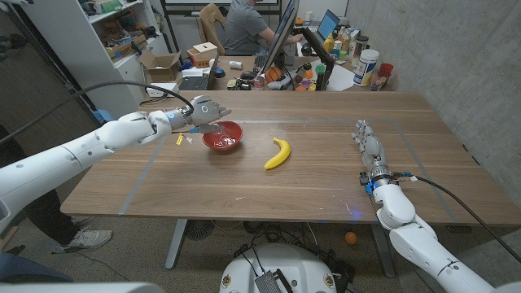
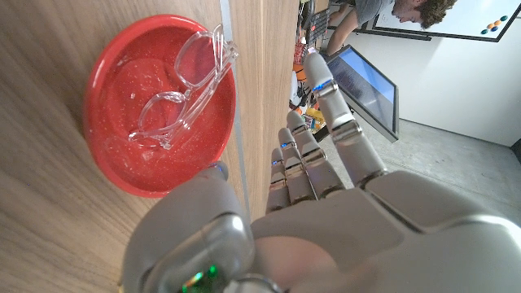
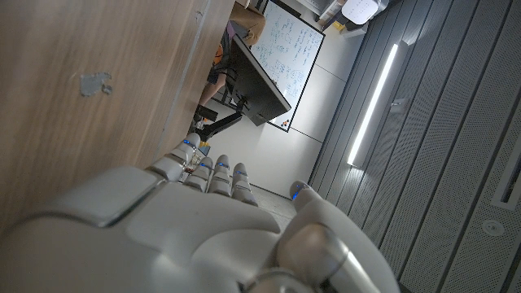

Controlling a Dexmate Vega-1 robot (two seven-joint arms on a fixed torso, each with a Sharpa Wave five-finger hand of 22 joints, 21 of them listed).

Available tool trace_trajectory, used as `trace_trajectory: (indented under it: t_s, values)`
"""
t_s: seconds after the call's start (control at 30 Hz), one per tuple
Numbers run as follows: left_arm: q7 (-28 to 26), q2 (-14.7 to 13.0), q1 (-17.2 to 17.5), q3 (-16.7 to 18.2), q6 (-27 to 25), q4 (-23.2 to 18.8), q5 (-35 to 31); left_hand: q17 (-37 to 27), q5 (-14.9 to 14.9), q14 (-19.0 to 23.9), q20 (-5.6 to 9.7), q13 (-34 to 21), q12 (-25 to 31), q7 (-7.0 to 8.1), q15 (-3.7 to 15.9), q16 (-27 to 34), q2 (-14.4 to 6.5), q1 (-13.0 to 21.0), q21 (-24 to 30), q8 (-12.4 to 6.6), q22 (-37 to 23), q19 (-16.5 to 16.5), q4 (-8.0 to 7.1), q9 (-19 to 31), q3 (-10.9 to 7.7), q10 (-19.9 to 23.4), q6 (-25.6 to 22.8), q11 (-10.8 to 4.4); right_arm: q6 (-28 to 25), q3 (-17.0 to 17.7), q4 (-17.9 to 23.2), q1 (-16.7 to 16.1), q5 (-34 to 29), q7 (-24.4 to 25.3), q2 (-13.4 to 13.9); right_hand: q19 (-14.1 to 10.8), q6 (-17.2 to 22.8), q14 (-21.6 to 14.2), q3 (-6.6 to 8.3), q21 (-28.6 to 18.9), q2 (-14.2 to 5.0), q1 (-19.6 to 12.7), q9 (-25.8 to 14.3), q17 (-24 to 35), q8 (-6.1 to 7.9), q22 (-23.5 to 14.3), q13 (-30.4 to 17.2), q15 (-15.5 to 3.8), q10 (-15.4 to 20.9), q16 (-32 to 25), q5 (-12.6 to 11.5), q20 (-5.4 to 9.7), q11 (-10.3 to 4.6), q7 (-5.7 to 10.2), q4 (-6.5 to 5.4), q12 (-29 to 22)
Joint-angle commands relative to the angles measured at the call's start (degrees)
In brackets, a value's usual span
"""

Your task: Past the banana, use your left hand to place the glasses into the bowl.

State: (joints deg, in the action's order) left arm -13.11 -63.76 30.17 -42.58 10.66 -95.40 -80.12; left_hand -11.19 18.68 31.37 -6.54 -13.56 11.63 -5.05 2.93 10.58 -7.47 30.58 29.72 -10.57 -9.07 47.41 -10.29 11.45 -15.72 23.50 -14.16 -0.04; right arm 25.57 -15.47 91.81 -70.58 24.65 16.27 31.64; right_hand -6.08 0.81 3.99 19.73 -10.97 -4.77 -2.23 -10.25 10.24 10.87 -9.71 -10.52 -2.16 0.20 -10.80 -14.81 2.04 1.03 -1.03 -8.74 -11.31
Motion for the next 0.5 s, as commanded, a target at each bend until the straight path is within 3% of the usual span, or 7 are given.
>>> trace_trajectory:
  t_s: [0.03, 0.17, 0.5]
  values:
    - [2.82, -0.73, 2.91, 4.04, -0.93, -2.6, 5.7, -0.1, 0.51, -1.5, -1.31, -0.01, -0.34, -0.41, 0.49, -0.06, -0.85, -1.53, -1.37, 0.12, -0.03, -0.09, -0.38, 0.0, 0.09, -1.39, 0.96, 0.79, 0.54, -0.26, -0.43, 0.12, 0.18, -0.58, -0.15, 0.32, 0.11, -0.19, 0.31, -0.14, -2.93, -0.21, -0.12, 0.09, -0.07, -0.15, -0.27, -0.35, 0.25, 0.12, -0.43, 3.95, 0.31, -0.48, 0.08, 0.21]
    - [3.21, -0.78, 3.51, 4.85, -1.51, -3.17, 6.15, -0.12, 0.78, -2.56, -1.95, 0.05, -0.46, -1.11, -0.14, -0.02, -2.03, -2.83, -2.58, 0.21, -0.06, -0.28, -0.48, -0.03, -0.09, -2.55, 1.95, 1.06, 0.68, -0.22, -0.31, 0.0, 0.13, -0.56, -0.11, 0.33, 0.13, -0.19, 0.33, -0.14, -2.95, -0.23, -0.12, 0.08, -0.07, -0.15, -0.27, -0.36, 0.24, 0.12, -0.44, 3.97, 0.17, -0.47, 0.09, 0.21]
    - [3.02, -0.71, 5.1, 6.68, -3.38, -4.56, 7.32, -0.15, 0.97, -2.83, -2.6, 0.11, -0.2, -1.8, -0.16, 0.35, -2.75, -4.87, -4.48, 0.21, -0.07, -1.24, -0.73, -0.08, -0.22, -2.96, 2.93, 1.92, 0.74, 0.18, 0.46, -0.82, 0.14, -0.3, 0.18, 0.44, 0.17, -0.15, 0.39, -0.11, -2.99, -0.28, -0.11, 0.08, -0.05, -0.15, -0.27, -0.4, 0.28, 0.14, -0.44, 4.12, 0.29, -0.46, 0.1, 0.2]
